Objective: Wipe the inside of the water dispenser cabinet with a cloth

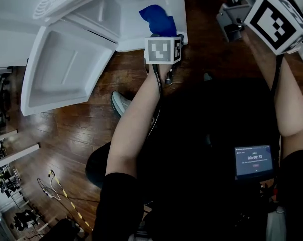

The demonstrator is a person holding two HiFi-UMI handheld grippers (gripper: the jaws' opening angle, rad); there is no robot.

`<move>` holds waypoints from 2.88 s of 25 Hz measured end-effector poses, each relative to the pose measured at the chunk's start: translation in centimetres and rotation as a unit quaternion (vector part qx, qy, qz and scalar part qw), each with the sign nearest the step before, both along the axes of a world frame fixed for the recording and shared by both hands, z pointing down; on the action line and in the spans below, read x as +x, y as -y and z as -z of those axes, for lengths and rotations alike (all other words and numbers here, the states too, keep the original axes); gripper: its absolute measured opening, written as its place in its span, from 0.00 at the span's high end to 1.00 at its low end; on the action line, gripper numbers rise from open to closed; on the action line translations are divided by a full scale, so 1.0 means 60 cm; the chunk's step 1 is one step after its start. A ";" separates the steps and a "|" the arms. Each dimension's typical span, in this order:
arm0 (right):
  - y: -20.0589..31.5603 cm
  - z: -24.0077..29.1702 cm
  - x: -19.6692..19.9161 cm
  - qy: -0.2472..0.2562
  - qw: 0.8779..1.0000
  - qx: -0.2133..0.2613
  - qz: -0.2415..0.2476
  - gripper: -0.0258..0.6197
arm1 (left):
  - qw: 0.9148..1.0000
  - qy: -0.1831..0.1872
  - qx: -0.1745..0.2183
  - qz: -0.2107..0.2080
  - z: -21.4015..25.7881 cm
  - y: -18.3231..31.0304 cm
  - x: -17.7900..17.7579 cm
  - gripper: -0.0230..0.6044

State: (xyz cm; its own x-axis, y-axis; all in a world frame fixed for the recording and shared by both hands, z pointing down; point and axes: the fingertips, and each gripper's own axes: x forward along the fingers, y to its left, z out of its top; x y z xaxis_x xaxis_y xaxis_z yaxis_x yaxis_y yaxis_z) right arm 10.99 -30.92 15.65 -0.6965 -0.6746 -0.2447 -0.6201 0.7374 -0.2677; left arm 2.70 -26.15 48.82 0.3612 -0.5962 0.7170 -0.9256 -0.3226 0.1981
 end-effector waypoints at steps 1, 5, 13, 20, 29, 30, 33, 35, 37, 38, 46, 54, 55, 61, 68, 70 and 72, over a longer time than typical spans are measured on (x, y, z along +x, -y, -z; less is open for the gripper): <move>0.000 -0.001 0.000 -0.001 1.000 0.000 0.000 0.88 | 1.000 0.000 -0.002 -0.001 -0.005 -0.003 0.000 0.64; 0.001 -0.007 0.000 -0.003 1.000 -0.003 -0.001 0.88 | 0.998 0.004 0.006 0.066 -0.005 0.006 -0.087 0.65; -0.008 -0.017 -0.014 -0.046 0.999 0.020 0.004 0.88 | 0.981 0.091 -0.006 0.173 0.006 -0.056 -0.342 0.65; -0.046 -0.024 -0.047 -0.092 0.992 0.076 0.038 0.91 | 0.990 0.073 -0.025 0.116 0.046 -0.145 -0.332 0.65; -0.077 -0.026 -0.031 -0.028 1.000 -0.001 -0.005 0.95 | 0.981 -0.058 0.168 0.075 0.342 -0.228 -0.266 0.64; -0.085 -0.021 -0.027 -0.032 0.999 0.006 -0.024 0.95 | 0.977 -0.056 0.194 0.072 0.361 -0.236 -0.264 0.64; -0.139 -0.015 -0.063 -0.070 0.995 0.063 -0.012 0.95 | 0.961 -0.056 0.264 0.061 0.390 -0.260 -0.252 0.64; -0.192 -0.024 -0.120 -0.112 0.986 0.115 0.047 0.95 | 0.956 -0.047 0.287 0.044 0.400 -0.272 -0.236 0.64; -0.243 -0.046 -0.173 -0.147 0.972 0.145 0.115 0.95 | 0.954 -0.036 0.298 0.024 0.413 -0.281 -0.215 0.64; -0.265 -0.059 -0.193 -0.160 0.965 0.150 0.147 0.95 | 0.951 -0.035 0.306 0.013 0.419 -0.283 -0.206 0.64; -0.322 -0.085 -0.241 -0.183 0.939 0.182 0.226 0.95 | 0.939 0.005 0.339 -0.052 0.414 -0.292 -0.171 0.64; -0.320 -0.092 -0.231 -0.212 0.930 0.196 0.228 0.95 | 0.946 0.017 0.319 -0.059 0.390 -0.286 -0.152 0.64; -0.319 -0.093 -0.230 -0.212 0.930 0.192 0.229 0.95 | 0.947 0.018 0.317 -0.060 0.388 -0.286 -0.148 0.64; -0.326 -0.110 -0.237 -0.233 0.920 0.200 0.242 0.95 | 0.946 0.022 0.318 -0.063 0.387 -0.284 -0.141 0.64; -0.330 -0.116 -0.236 -0.235 0.919 0.198 0.248 0.95 | 0.947 0.022 0.313 -0.069 0.384 -0.287 -0.134 0.64; -0.329 -0.115 -0.237 -0.237 0.919 0.198 0.246 0.95 | 0.947 0.022 0.314 -0.070 0.384 -0.287 -0.135 0.64; -0.329 -0.115 -0.237 -0.238 0.919 0.199 0.245 0.95 | 0.946 0.025 0.315 -0.072 0.385 -0.287 -0.136 0.64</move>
State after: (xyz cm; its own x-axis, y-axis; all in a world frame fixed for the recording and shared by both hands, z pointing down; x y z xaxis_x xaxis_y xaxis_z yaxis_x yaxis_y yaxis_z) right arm -3.21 -11.21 22.57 -0.9847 -0.1741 0.0071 -0.1641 0.9404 0.2980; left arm -5.45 -8.94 25.75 0.4460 -0.8585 0.2532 -0.8666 -0.4849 -0.1176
